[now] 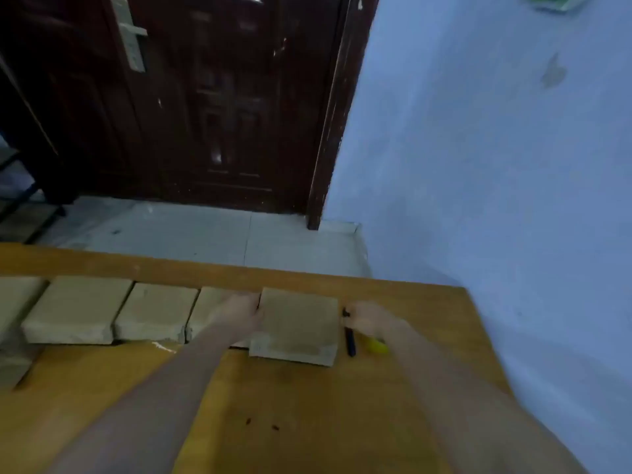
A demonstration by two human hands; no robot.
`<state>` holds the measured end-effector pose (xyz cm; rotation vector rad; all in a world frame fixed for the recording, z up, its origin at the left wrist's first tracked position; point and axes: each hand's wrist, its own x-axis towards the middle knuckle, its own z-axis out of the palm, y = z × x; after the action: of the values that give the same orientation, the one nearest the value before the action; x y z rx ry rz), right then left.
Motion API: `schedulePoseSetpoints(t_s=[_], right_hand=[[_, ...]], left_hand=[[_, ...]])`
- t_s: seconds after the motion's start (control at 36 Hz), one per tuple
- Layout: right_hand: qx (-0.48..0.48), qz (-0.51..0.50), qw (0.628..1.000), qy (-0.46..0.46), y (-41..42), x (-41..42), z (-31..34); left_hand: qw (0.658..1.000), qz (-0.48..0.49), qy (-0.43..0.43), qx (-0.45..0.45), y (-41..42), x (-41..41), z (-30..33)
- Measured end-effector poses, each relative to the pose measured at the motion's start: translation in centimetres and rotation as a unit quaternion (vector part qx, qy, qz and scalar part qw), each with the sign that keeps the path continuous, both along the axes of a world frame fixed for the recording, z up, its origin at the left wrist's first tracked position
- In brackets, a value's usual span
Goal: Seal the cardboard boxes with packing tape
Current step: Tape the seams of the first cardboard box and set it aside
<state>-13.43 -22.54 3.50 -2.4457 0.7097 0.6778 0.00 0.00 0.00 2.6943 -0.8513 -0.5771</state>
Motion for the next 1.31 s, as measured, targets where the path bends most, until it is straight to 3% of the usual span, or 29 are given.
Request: schedulePoseSetpoints(t_s=[0.11,0.22,0.39,0.5,0.58,0.67,0.83,1.0,1.19,1.31], right_hand=[[0.089,-0.071,0.993,0.028,1.2,-1.8,-4.1],[0.163,-0.13,0.978,0.015,2.5,-3.6,-6.1],[0.239,-0.191,0.951,-0.037,2.8,-4.0,-7.2],[0.293,-0.229,0.926,-0.062,3.2,-3.8,-6.7],[0.301,-0.251,0.915,-0.093,2.8,-3.6,-7.1],[0.297,-0.271,0.909,-0.106,2.2,-4.1,-6.5],[0.289,-0.203,0.925,-0.14,-0.7,-6.1,-4.9],[0.221,-0.171,0.951,-0.132,-1.6,-6.7,-3.6],[0.202,-0.125,0.971,-0.008,0.7,-8.4,-5.5],[0.201,-0.139,0.967,-0.068,1.1,-9.0,-6.2]], left_hand=[[1.0,0.019,0.012,0.003,0.5,-1.2,-2.4],[0.999,0.024,0.009,0.023,0.4,-2.6,-3.4],[0.993,0.104,0.005,0.049,-1.0,-4.4,-3.7],[0.981,0.187,0.055,-0.016,-1.9,-5.5,-4.0],[0.96,0.246,0.079,-0.103,-2.5,-6.6,-3.8],[0.947,0.266,0.052,-0.174,-3.0,-7.8,-3.0],[0.915,0.265,0.038,-0.303,-3.4,-9.3,-1.2],[0.945,0.239,0.042,-0.219,-3.5,-9.5,-1.6],[0.947,0.255,0.117,-0.156,-1.8,-11.2,-4.8],[0.938,0.272,0.124,-0.174,-1.5,-11.5,-5.4]])
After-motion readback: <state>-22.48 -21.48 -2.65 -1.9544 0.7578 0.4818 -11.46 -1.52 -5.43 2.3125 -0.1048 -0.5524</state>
